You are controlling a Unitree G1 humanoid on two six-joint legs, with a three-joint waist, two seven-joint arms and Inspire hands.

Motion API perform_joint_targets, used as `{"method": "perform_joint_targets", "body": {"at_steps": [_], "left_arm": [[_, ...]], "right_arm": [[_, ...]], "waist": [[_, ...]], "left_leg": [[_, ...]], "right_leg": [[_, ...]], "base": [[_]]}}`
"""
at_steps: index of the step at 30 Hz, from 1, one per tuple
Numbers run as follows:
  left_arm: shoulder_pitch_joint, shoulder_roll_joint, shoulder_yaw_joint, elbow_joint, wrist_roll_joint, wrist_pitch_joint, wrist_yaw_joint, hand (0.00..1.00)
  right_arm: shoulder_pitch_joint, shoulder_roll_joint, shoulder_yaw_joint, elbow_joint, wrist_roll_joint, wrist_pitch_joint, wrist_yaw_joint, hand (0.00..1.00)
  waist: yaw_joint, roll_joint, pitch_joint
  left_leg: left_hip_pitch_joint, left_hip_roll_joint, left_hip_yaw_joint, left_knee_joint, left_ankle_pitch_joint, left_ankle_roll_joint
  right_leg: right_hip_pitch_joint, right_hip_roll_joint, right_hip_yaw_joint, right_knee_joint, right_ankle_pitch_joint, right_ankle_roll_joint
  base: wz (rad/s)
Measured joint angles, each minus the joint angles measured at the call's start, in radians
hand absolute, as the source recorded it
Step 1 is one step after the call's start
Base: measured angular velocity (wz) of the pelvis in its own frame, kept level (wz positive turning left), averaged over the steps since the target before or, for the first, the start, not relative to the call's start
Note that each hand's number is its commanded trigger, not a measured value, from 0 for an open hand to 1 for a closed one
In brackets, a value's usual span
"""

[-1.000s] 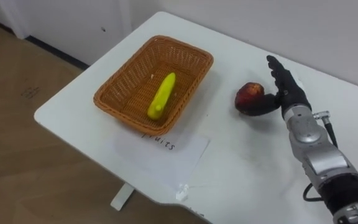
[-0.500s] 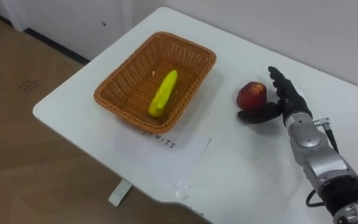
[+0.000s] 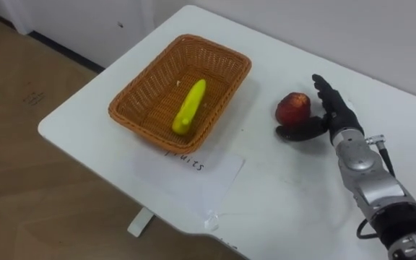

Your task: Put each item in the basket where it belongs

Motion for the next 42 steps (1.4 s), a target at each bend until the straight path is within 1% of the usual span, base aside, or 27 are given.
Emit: {"method": "perform_joint_targets", "body": {"at_steps": [6,12,15,18,22,24,26,28,30,34,40,41,42], "left_arm": [[-0.002,0.001,0.0,0.0,0.005,-0.001,0.0,0.0],[-0.008,0.002,-0.001,0.0,0.005,-0.015,0.0,0.0],[-0.008,0.003,-0.001,-0.001,0.005,-0.016,0.0,0.0],[-0.008,0.006,-0.001,-0.001,0.005,-0.017,0.0,0.0],[-0.012,0.009,0.001,-0.001,0.005,-0.018,0.0,0.0],[-0.012,0.011,0.003,-0.001,0.005,-0.018,0.0,0.0],[-0.011,0.014,0.003,-0.001,0.006,-0.018,0.0,0.0],[-0.012,0.017,0.003,-0.001,0.006,-0.018,0.0,0.0],[-0.014,0.023,0.003,-0.001,0.006,-0.018,-0.001,0.0],[-0.011,0.025,0.003,0.0,0.006,-0.018,-0.002,0.0],[-0.016,0.037,0.003,0.006,0.005,-0.016,-0.019,0.0],[-0.024,0.039,0.004,0.022,0.005,-0.015,-0.019,0.0],[-0.028,0.039,0.004,0.032,0.005,-0.015,-0.019,0.0]], "right_arm": [[-0.008,0.0,-0.004,0.003,-0.049,0.0,-0.004,0.0],[-0.036,0.0,0.001,0.014,-0.083,0.0,-0.004,0.0],[-0.044,0.0,0.002,0.027,-0.086,0.0,-0.005,0.0],[-0.044,-0.001,0.002,0.027,-0.125,0.0,-0.005,0.0],[-0.045,-0.004,0.002,0.026,-0.165,0.0,-0.002,0.0],[-0.045,-0.008,0.002,0.025,-0.169,0.0,0.006,0.0],[-0.045,-0.012,0.002,0.024,-0.182,0.0,0.012,0.0],[-0.047,-0.013,0.002,0.02,-0.197,0.0,0.02,0.0],[-0.057,-0.013,0.003,0.02,-0.204,0.0,0.033,0.0],[-0.065,-0.015,0.003,0.02,-0.204,0.001,0.055,0.0],[-0.065,-0.04,0.015,0.022,-0.194,0.005,0.102,0.0],[-0.065,-0.045,0.025,0.029,-0.187,0.005,0.114,0.57],[-0.065,-0.048,0.032,0.033,-0.181,0.005,0.121,1.0]], "waist": [[0.002,-0.005,-0.0021],[0.003,-0.008,-0.001],[0.005,-0.009,-0.0009],[0.003,-0.01,-0.0001],[0.009,-0.017,-0.0015],[0.02,-0.024,0.0001],[0.027,-0.031,-0.0003],[0.03,-0.038,-0.0002],[0.03,-0.046,0.002],[0.033,-0.05,0.0007],[0.031,-0.05,0.0016],[0.035,-0.05,0.0018],[0.038,-0.05,0.0019]], "left_leg": [[0.0,0.0,0.0,-0.003,0.0,0.0],[-0.001,0.0,-0.004,0.002,0.0,0.0],[-0.002,0.0,-0.006,0.003,0.0,0.0],[-0.007,-0.001,-0.011,0.007,0.0,0.0],[-0.017,-0.001,-0.018,0.01,0.0,0.0],[-0.021,0.0,-0.018,0.01,0.0,0.0],[-0.024,0.001,-0.019,0.01,0.0,-0.001],[-0.027,0.0,-0.022,0.01,0.0,-0.001],[-0.032,0.0,-0.024,0.012,0.0,-0.001],[-0.031,0.0,-0.023,0.011,0.0,-0.001],[-0.029,0.002,-0.023,0.01,0.0,-0.001],[-0.023,0.002,-0.022,0.01,0.001,-0.001],[-0.02,0.002,-0.02,0.009,0.001,-0.001]], "right_leg": [[-0.002,0.0,-0.001,0.0,0.0,0.0],[-0.002,0.0,0.0,0.0,0.0,0.0],[-0.002,0.0,0.0,0.0,0.0,0.0],[-0.002,0.0,0.0,0.0,0.0,0.0],[-0.011,0.0,0.001,0.004,0.0,0.0],[-0.016,0.0,0.001,0.008,0.0,0.0],[-0.017,0.001,0.0,0.01,0.0,0.0],[-0.017,0.001,-0.001,0.01,0.0,0.0],[-0.019,0.002,-0.001,0.009,0.0,0.0],[-0.016,0.005,0.0,-0.001,0.002,-0.003],[-0.017,0.007,0.001,-0.004,0.002,-0.003],[-0.014,0.007,0.003,-0.005,0.002,-0.003],[-0.012,0.007,0.006,-0.005,0.002,-0.003]], "base": [[0.0],[0.01],[0.0],[0.01],[0.02],[-0.02],[0.0],[0.06],[0.06],[0.01],[-0.01],[-0.07],[-0.08]]}}
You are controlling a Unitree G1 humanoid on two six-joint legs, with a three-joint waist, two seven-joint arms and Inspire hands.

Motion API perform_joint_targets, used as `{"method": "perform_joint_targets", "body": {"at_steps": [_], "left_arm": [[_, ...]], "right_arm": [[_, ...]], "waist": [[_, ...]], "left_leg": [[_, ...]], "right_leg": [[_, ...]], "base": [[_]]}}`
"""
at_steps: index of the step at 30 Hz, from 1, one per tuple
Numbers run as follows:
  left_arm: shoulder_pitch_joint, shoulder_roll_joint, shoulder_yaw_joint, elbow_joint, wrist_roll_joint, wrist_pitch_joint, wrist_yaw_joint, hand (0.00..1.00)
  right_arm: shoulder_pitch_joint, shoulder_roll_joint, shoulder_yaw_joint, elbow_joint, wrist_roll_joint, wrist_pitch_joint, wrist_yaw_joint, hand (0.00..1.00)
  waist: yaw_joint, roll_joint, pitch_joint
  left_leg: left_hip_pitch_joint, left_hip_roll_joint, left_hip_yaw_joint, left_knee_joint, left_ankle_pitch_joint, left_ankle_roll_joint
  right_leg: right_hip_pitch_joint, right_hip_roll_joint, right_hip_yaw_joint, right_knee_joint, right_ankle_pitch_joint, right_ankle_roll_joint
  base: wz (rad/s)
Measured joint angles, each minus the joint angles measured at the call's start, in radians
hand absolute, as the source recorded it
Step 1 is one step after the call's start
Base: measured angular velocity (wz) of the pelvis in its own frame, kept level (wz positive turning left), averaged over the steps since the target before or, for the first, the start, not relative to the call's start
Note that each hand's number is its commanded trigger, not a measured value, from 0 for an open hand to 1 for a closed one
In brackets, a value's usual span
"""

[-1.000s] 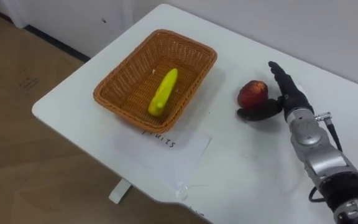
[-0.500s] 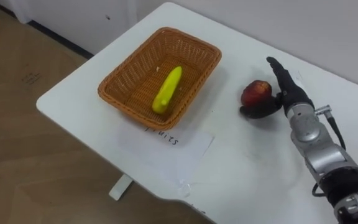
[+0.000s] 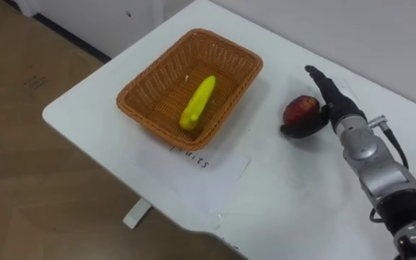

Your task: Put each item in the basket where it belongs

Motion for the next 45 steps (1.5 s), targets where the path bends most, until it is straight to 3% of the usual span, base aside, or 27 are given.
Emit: {"method": "perform_joint_targets", "body": {"at_steps": [6,16,27,29,34,45], "left_arm": [[-0.015,0.006,-0.001,0.007,-0.004,0.004,-0.008,0.0],[-0.02,0.021,-0.008,0.007,-0.007,0.018,-0.018,0.0],[-0.026,0.021,-0.008,0.011,-0.007,0.018,-0.018,0.0],[-0.025,0.02,-0.008,0.013,-0.006,0.018,-0.018,0.0],[-0.022,0.02,-0.003,0.012,-0.005,0.018,-0.018,0.0],[-0.019,0.023,-0.001,-0.005,-0.001,0.018,-0.015,0.0]], "right_arm": [[0.001,-0.024,0.069,0.041,0.023,0.013,0.06,1.0],[-0.01,-0.032,0.07,0.04,-0.007,0.043,0.051,1.0],[-0.013,-0.031,0.07,0.039,-0.013,0.043,0.051,1.0],[-0.013,-0.031,0.07,0.039,-0.013,0.042,0.051,1.0],[-0.013,-0.027,0.068,0.033,-0.011,0.042,0.06,1.0],[-0.013,-0.034,0.056,-0.015,-0.011,0.048,0.108,1.0]], "waist": [[0.01,-0.001,0.0043],[0.022,-0.021,-0.0031],[0.021,-0.019,-0.0018],[0.022,-0.013,0.003],[0.023,-0.011,0.004],[-0.009,-0.012,-0.005]], "left_leg": [[0.004,0.0,-0.004,-0.001,0.0,-0.001],[0.006,-0.001,-0.001,0.003,-0.001,-0.002],[0.009,0.0,-0.002,0.0,-0.001,-0.002],[0.023,0.0,-0.002,-0.005,-0.001,-0.002],[0.041,0.001,0.0,-0.018,-0.002,-0.003],[0.06,0.0,-0.002,-0.031,-0.001,-0.004]], "right_leg": [[0.013,0.0,-0.005,0.0,0.0,-0.001],[0.013,0.003,-0.005,0.001,0.003,-0.004],[0.018,0.005,-0.005,-0.01,0.003,-0.004],[0.029,0.006,-0.004,-0.016,0.003,-0.003],[0.04,0.011,-0.003,-0.021,0.003,-0.003],[0.06,0.012,-0.001,-0.034,0.003,-0.003]], "base": [[0.01],[0.0],[0.0],[-0.03],[-0.02],[0.02]]}}
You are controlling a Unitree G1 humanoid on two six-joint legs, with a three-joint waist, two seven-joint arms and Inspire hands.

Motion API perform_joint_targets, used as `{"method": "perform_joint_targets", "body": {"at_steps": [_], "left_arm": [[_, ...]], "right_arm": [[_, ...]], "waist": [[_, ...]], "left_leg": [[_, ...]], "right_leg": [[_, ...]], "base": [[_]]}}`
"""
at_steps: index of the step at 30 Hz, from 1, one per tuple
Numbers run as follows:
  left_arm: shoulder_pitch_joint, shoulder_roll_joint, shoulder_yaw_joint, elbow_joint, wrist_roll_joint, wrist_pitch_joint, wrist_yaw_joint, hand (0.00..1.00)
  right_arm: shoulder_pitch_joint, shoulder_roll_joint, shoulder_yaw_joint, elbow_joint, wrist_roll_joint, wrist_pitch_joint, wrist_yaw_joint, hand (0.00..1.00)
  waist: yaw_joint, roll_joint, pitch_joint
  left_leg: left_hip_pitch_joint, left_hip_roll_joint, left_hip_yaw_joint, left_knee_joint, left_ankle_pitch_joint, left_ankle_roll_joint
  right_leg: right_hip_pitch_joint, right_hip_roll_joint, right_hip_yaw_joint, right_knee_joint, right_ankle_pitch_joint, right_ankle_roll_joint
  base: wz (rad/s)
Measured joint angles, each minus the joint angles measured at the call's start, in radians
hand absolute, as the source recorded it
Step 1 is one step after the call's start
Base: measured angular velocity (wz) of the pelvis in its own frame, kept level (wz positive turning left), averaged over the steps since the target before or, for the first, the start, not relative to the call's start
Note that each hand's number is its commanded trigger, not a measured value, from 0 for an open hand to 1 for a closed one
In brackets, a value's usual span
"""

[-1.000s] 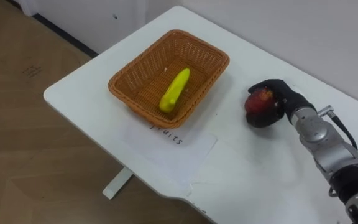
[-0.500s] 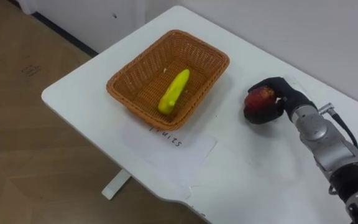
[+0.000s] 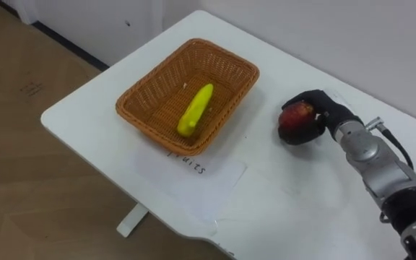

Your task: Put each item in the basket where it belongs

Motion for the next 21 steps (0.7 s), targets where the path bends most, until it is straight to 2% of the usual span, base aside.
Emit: {"method": "perform_joint_targets", "body": {"at_steps": [4,9,13,17,21], "left_arm": [[0.004,-0.004,0.001,-0.01,0.006,0.001,0.003,0.0],[0.002,-0.006,0.011,-0.004,0.0,0.02,0.006,0.0],[-0.009,-0.009,0.012,0.012,-0.004,0.022,0.021,0.0],[-0.006,-0.019,0.044,0.012,-0.003,0.022,0.021,0.0],[0.0,-0.019,0.045,-0.003,0.01,0.024,0.021,0.0]], "right_arm": [[0.0,0.001,0.0,-0.036,0.001,0.015,0.027,1.0],[0.002,0.001,-0.001,-0.131,0.006,0.022,0.041,1.0],[0.002,0.001,-0.006,-0.234,-0.001,0.039,0.042,1.0],[0.001,0.001,-0.009,-0.355,-0.004,0.039,0.063,1.0],[0.001,0.002,-0.011,-0.39,-0.004,0.039,0.07,1.0]], "waist": [[0.002,0.002,-0.0008],[-0.008,0.004,-0.0006],[-0.012,0.007,-0.0008],[-0.012,0.018,0.0027],[-0.001,0.026,-0.0007]], "left_leg": [[0.011,0.001,0.012,-0.001,0.0,0.0],[0.024,0.0,0.015,-0.001,0.0,0.0],[0.027,-0.001,0.013,0.0,0.0,0.0],[0.028,-0.001,0.013,-0.001,0.0,0.001],[0.03,-0.001,0.013,-0.002,0.0,0.001]], "right_leg": [[0.001,-0.002,0.024,0.0,0.0,0.0],[0.016,-0.005,0.023,0.001,0.0,0.0],[0.021,-0.006,0.021,0.002,0.0,0.001],[0.028,-0.006,0.02,0.003,0.001,0.002],[0.03,-0.005,0.022,0.003,0.001,0.003]], "base": [[-0.07],[-0.01],[0.03],[0.0],[0.0]]}}
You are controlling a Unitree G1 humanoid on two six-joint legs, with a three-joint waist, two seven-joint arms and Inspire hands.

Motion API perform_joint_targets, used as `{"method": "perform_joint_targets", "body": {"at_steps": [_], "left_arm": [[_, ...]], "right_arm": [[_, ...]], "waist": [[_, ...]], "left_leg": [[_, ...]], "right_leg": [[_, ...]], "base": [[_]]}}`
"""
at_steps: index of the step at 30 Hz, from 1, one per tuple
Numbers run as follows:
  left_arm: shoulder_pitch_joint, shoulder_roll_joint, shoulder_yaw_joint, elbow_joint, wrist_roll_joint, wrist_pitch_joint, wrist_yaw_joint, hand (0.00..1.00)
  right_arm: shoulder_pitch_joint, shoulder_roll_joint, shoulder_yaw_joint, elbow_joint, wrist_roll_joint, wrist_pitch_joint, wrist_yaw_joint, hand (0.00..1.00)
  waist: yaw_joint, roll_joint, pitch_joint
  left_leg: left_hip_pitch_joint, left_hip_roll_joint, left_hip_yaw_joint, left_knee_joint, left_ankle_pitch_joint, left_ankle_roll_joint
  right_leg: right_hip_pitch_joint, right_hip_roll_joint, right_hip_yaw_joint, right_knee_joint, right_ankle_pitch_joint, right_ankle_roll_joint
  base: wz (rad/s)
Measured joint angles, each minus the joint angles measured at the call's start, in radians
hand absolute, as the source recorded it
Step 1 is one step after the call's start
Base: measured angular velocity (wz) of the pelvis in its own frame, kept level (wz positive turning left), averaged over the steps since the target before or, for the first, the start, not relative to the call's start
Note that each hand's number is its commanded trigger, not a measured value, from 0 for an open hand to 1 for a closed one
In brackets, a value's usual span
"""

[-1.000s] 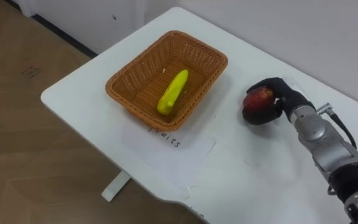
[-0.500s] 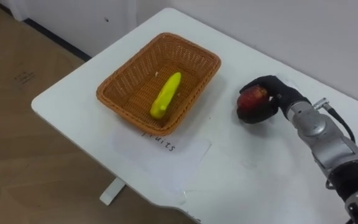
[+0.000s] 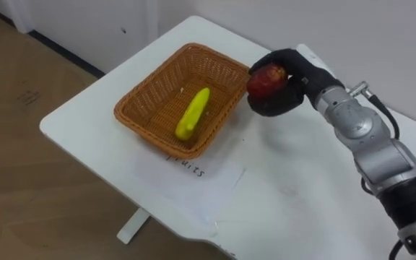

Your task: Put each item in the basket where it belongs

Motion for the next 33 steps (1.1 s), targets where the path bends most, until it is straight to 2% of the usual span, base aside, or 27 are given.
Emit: {"method": "perform_joint_targets", "body": {"at_steps": [7,14,18,22,25,29,33], "left_arm": [[0.023,0.0,0.017,-0.006,0.033,0.013,-0.002,0.0],[0.041,0.0,0.02,-0.02,0.035,0.036,-0.027,0.0],[0.041,-0.001,0.019,-0.018,0.034,0.04,-0.032,0.0],[0.041,-0.001,0.02,-0.015,0.034,0.04,-0.041,0.0],[0.045,-0.001,0.019,-0.007,0.034,0.041,-0.041,0.0],[0.057,-0.005,0.017,-0.006,0.034,0.055,-0.042,0.0],[0.059,-0.007,0.016,0.001,0.034,0.062,-0.043,0.0]], "right_arm": [[0.0,0.015,0.0,0.0,0.0,0.014,0.003,1.0],[0.0,0.052,0.001,0.0,-0.007,0.037,-0.007,1.0],[0.0,0.072,0.003,0.0,0.001,0.037,-0.016,1.0],[0.0,0.082,0.003,0.0,0.004,0.037,-0.017,1.0],[0.0,0.088,0.004,0.001,0.003,0.037,-0.017,1.0],[0.0,0.125,0.007,0.009,-0.001,0.042,-0.011,1.0],[0.0,0.127,0.008,0.011,0.005,0.044,-0.007,1.0]], "waist": [[0.02,0.012,-0.0051],[0.041,0.002,-0.0104],[0.056,0.0,-0.008],[0.075,-0.002,-0.0019],[0.083,-0.003,-0.0012],[0.083,-0.002,-0.0002],[0.088,-0.002,0.0002]], "left_leg": [[0.018,-0.002,-0.013,0.001,0.001,-0.001],[0.027,-0.002,-0.017,0.0,0.001,0.0],[0.038,-0.002,-0.023,0.0,0.001,0.0],[0.035,-0.003,-0.034,0.0,0.0,0.0],[0.036,-0.003,-0.043,-0.003,0.0,0.0],[0.035,-0.007,-0.049,-0.005,0.0,-0.001],[0.033,-0.011,-0.054,-0.008,0.0,0.0]], "right_leg": [[0.016,0.005,-0.003,0.0,0.0,0.0],[0.03,0.004,-0.003,-0.001,0.0,0.0],[0.042,0.002,-0.004,-0.001,0.0,0.0],[0.047,0.002,-0.009,0.0,-0.001,0.002],[0.053,0.002,-0.03,0.0,-0.001,0.002],[0.057,0.004,-0.04,-0.001,-0.001,0.002],[0.058,0.001,-0.05,-0.001,-0.001,0.002]], "base": [[0.02],[0.04],[0.04],[0.05],[0.08],[0.06],[0.07]]}}
